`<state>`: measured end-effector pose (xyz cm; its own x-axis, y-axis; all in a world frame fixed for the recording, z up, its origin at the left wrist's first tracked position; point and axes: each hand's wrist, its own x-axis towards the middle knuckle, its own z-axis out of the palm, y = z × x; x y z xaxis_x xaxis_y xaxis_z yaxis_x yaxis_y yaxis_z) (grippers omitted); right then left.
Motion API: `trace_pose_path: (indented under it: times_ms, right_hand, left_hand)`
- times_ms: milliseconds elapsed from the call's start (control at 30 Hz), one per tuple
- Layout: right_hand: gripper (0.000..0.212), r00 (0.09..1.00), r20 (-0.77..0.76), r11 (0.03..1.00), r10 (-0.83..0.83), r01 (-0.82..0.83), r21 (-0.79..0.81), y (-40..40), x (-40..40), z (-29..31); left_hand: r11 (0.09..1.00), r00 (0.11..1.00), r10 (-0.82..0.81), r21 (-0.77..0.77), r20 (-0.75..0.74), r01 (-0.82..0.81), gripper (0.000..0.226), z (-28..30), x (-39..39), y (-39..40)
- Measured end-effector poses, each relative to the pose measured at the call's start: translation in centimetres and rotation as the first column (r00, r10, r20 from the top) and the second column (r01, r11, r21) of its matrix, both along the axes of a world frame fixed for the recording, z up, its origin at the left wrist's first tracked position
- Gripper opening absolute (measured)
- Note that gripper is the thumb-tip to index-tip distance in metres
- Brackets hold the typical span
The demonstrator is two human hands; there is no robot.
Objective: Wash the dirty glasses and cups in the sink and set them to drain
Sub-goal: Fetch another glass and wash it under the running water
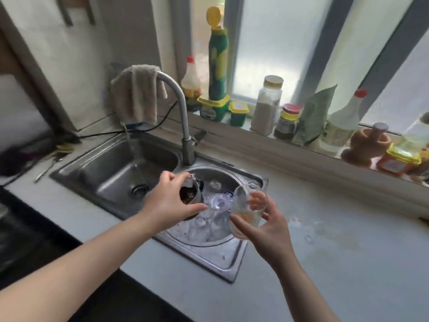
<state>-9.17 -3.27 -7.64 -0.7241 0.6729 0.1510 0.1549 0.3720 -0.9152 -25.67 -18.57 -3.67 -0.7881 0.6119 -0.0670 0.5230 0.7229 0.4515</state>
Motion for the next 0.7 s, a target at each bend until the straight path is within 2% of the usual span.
trace_pose_path:
  times_ms: [167, 300, 467, 700]
  right_hand:
    - [0.054, 0.999, -0.026, 0.996, 0.036, -0.038, -0.077, -8.1, -8.4, -0.7]
    - [0.054, 0.995, -0.015, 0.992, 0.099, -0.1, -0.072, -11.9, -13.6, -1.0]
    - [0.057, 0.99, 0.018, 0.985, 0.142, -0.14, -0.097, -13.7, -19.7, -1.9]
    - [0.056, 0.992, 0.066, 0.98, 0.105, -0.092, -0.179, -14.1, -28.7, -4.6]
  left_hand:
    - [0.999, 1.0, 0.025, 0.021, -0.009, -0.025, 0.095, 0.2, -6.4, -8.5]
    - [0.997, 0.997, 0.078, 0.012, -0.01, -0.078, 0.091, -0.1, -11.1, -13.1]
    - [0.992, 0.991, 0.125, -0.011, 0.038, -0.125, 0.089, -1.6, -16.9, -16.0]
    - [0.985, 0.986, 0.152, -0.095, 0.076, -0.144, 0.087, -3.8, -25.8, -18.2]
